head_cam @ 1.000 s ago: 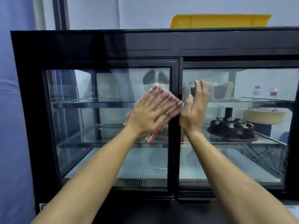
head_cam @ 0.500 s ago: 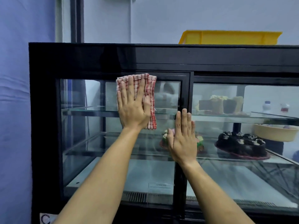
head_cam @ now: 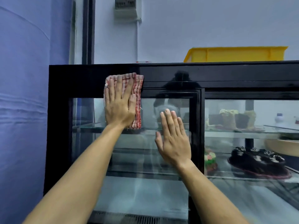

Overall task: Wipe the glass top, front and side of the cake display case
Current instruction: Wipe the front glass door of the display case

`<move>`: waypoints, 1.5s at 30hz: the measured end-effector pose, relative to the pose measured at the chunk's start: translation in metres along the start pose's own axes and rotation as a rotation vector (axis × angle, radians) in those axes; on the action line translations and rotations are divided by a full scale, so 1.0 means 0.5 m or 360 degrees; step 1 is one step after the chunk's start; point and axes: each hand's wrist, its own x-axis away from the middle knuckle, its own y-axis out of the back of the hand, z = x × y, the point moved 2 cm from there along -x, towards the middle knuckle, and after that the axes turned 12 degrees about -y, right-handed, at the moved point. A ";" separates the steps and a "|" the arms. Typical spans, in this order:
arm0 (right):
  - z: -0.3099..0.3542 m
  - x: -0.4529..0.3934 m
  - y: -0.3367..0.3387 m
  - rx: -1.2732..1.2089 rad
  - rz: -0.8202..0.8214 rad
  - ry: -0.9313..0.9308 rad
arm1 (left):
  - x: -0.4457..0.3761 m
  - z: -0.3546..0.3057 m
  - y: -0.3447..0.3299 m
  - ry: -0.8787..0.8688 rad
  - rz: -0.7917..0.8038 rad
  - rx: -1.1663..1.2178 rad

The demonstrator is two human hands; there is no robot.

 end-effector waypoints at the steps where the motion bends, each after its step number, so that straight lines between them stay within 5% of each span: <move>1: -0.002 0.004 -0.004 0.0042 -0.0012 0.0001 | -0.010 0.027 0.004 -0.0095 0.0013 -0.0002; 3: -0.007 0.007 -0.005 0.0053 -0.0029 0.0011 | -0.025 0.122 0.022 0.0026 -0.0022 -0.0070; 7: 0.001 0.006 -0.008 0.0113 -0.0044 0.0015 | -0.032 0.306 0.075 0.0693 -0.0014 -0.0102; 10: 0.000 0.008 -0.008 0.0128 -0.0028 0.0003 | -0.048 0.274 0.080 0.0815 -0.0073 -0.0085; 12: 0.002 0.008 -0.007 0.0106 -0.0029 0.0007 | -0.063 0.180 0.062 0.0599 -0.0109 -0.0097; 17: -0.003 0.009 -0.012 0.0082 -0.0103 0.0052 | -0.085 0.005 0.016 -0.0477 0.0069 -0.0063; 19: -0.005 0.008 -0.014 0.0096 -0.0123 0.0044 | -0.079 0.077 0.034 -0.0484 0.0130 -0.0044; 24: 0.001 0.007 -0.012 0.0129 -0.0114 0.0017 | -0.011 0.354 0.110 0.0367 0.0132 -0.0138; 27: 0.002 0.008 -0.013 0.0145 -0.0102 0.0009 | 0.002 0.408 0.129 0.0550 0.0167 -0.0089; 30: 0.005 0.007 -0.010 0.0136 -0.0086 0.0010 | -0.018 0.303 0.106 0.0361 0.0075 -0.0124; 34: 0.005 0.007 -0.013 0.0116 -0.0084 0.0009 | -0.066 0.066 0.038 -0.0349 0.0016 -0.0150; 37: 0.000 0.008 -0.013 0.0107 -0.0088 0.0024 | -0.071 0.059 0.028 -0.0547 0.0094 -0.0078; 45: 0.002 0.006 -0.012 0.0130 -0.0089 0.0014 | 0.019 0.410 0.122 0.0389 0.0116 -0.0065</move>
